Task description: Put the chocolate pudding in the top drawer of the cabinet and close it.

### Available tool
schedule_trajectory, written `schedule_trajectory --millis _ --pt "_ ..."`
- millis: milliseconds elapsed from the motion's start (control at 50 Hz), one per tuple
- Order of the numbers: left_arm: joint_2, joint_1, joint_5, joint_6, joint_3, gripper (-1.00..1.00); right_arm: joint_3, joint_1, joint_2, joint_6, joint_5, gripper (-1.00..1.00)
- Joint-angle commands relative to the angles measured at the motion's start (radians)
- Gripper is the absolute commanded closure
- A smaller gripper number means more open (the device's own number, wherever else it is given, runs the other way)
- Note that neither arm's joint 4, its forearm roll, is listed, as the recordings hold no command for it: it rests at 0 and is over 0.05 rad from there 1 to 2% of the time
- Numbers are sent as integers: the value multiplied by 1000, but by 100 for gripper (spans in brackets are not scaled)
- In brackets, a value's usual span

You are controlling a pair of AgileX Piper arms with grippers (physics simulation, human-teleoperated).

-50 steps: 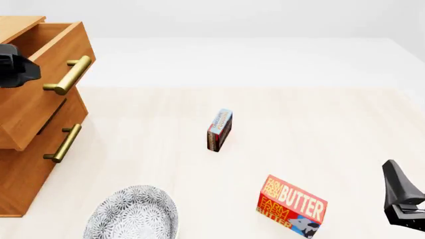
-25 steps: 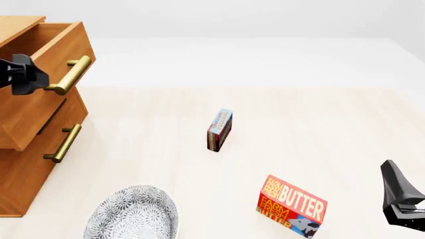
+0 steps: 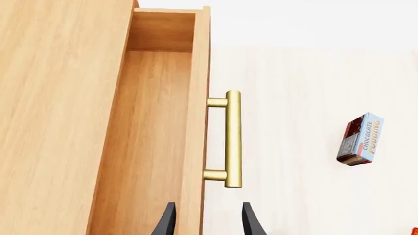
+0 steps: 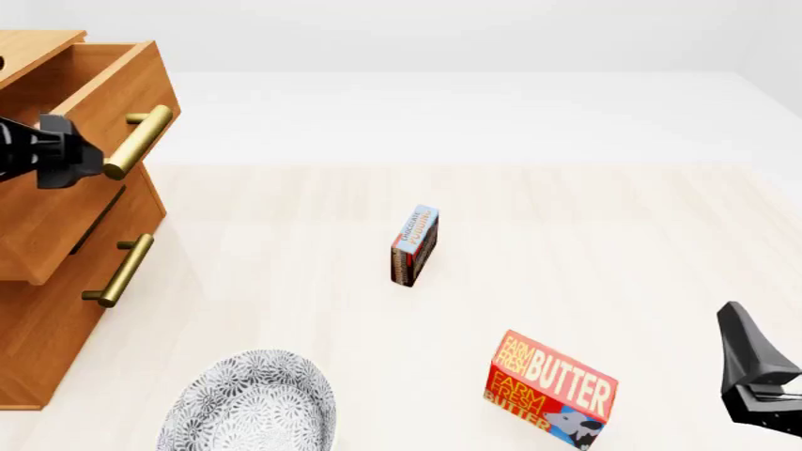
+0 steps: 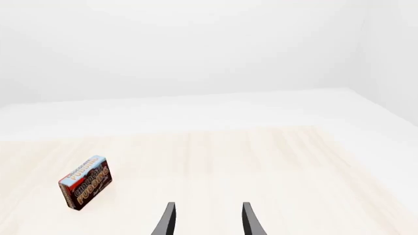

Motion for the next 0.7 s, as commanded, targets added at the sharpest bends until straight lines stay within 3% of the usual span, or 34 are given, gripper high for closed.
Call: schedule_trajectory --millis 20,700 --pt "17 -13 -5 -3 17 -100 1 1 8 0 -7 -100" --pt "9 -114 -47 -45 70 -100 1 2 0 -2 -1 -100"
